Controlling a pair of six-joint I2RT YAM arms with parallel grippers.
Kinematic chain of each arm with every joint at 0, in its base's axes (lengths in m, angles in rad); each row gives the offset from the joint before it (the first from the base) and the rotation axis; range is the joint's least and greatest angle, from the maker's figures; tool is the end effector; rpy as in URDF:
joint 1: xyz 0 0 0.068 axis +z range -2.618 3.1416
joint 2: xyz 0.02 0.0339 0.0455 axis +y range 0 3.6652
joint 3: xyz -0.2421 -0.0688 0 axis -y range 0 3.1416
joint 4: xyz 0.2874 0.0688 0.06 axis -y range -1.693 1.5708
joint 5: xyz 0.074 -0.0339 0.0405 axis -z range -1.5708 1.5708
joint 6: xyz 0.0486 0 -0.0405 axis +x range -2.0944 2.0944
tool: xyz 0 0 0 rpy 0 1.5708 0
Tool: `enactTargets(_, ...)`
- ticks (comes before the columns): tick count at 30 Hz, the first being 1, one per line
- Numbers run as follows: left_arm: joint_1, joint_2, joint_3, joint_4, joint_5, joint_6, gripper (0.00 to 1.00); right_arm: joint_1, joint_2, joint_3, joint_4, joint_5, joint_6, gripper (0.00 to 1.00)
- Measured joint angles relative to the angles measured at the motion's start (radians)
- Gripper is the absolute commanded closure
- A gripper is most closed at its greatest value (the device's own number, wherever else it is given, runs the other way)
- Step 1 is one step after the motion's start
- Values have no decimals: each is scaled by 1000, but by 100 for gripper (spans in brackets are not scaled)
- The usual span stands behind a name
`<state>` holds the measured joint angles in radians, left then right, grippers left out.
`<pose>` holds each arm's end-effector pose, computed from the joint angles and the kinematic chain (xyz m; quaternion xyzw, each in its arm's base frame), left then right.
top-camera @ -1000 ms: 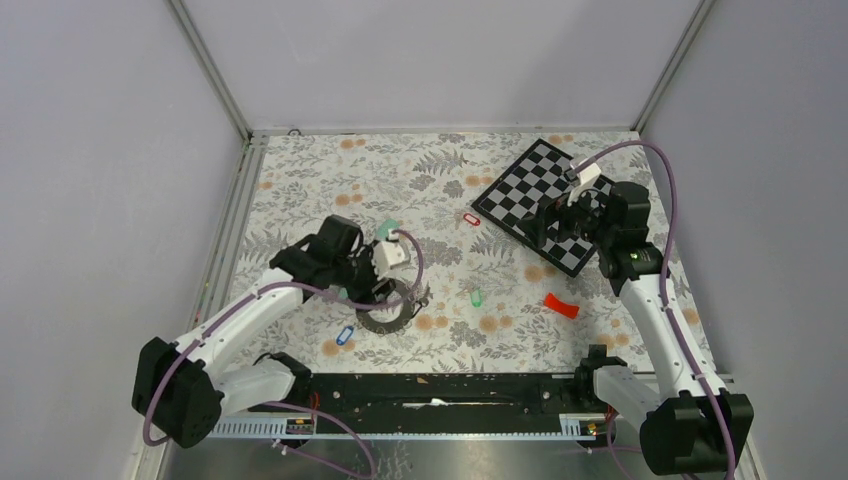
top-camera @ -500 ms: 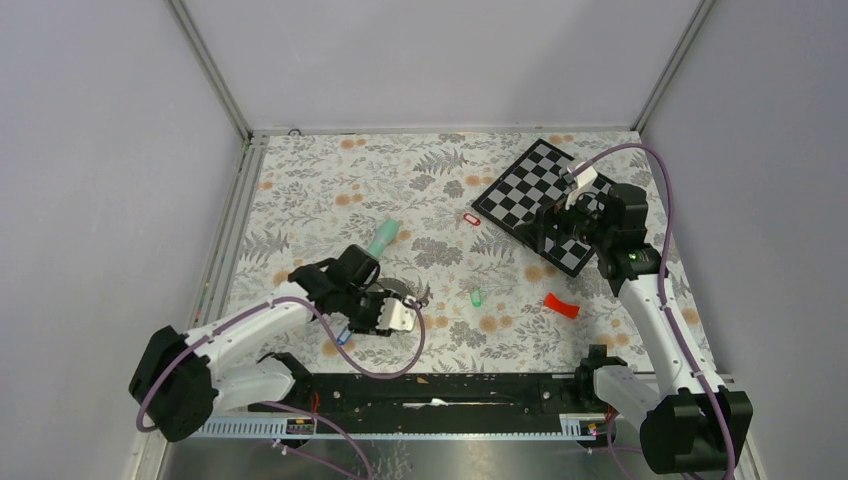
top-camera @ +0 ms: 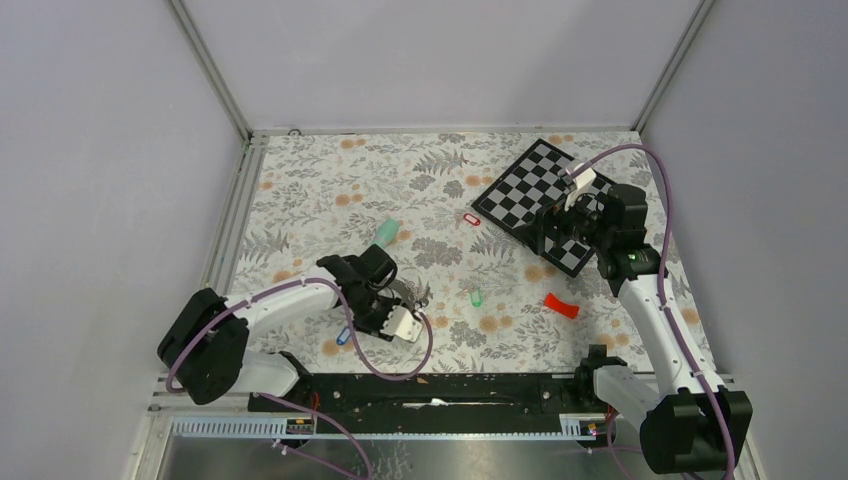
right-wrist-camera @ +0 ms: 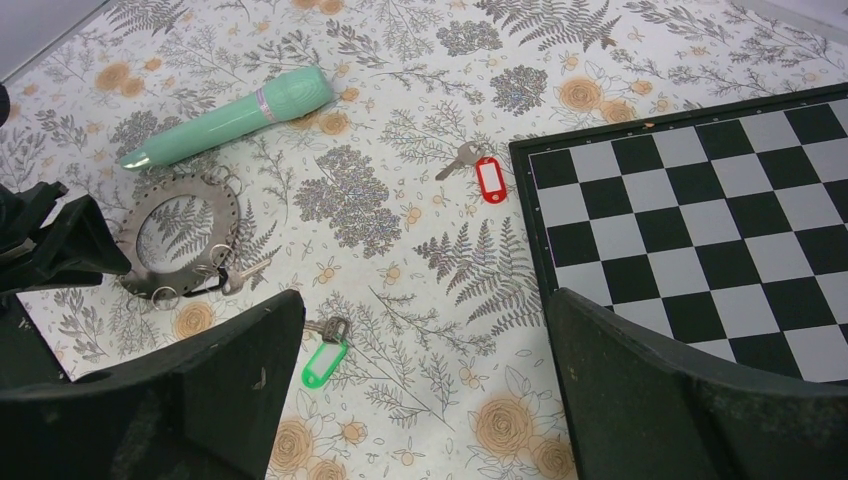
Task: Put the keys on the keyring
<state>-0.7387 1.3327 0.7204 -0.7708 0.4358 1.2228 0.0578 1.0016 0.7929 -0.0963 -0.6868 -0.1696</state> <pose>0.1744 -0.1866 0.1167 0.8190 0.5240 -0.1870 0.1404 0.2873 0.0475 0.2831 -0.2840 0.7317 0.2399 0.5712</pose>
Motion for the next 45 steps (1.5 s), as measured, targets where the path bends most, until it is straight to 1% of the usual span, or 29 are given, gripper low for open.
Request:
enactTargets(3,-1,11,7,0,-2,13,57,0,0,0,0,-14,-5,1)
enactTargets(7,-3,25,11,0,-3,26,57,0,0,-2,0,-16,-10,1)
enactTargets(11,-10,51,13,0,-10,35,60,0,0,-4,0,-16,-11,1)
enactTargets(15,-14,68,13,0,-17,37,69,0,0,-5,-1,-16,-12,1)
enactTargets(19,-18,71,13,0,-23,36,85,0,0,-5,-1,-16,-14,1)
enactTargets(24,-21,69,13,-1,-43,27,100,0,0,-6,-1,-16,-14,1)
enactTargets(31,-14,23,52,-23,-37,-35,100,0,0,-6,-1,-18,-13,1)
enactTargets(35,45,-13,139,-9,69,-115,100,0,0,-5,0,-37,2,1)
enactTargets(37,89,-40,179,30,154,-168,100,1,6,3,0,-45,23,1)
enactTargets(41,152,-90,201,153,322,-293,100,20,42,38,9,-95,55,1)
enactTargets(45,174,-97,201,303,480,-479,100,93,86,72,27,-165,70,1)
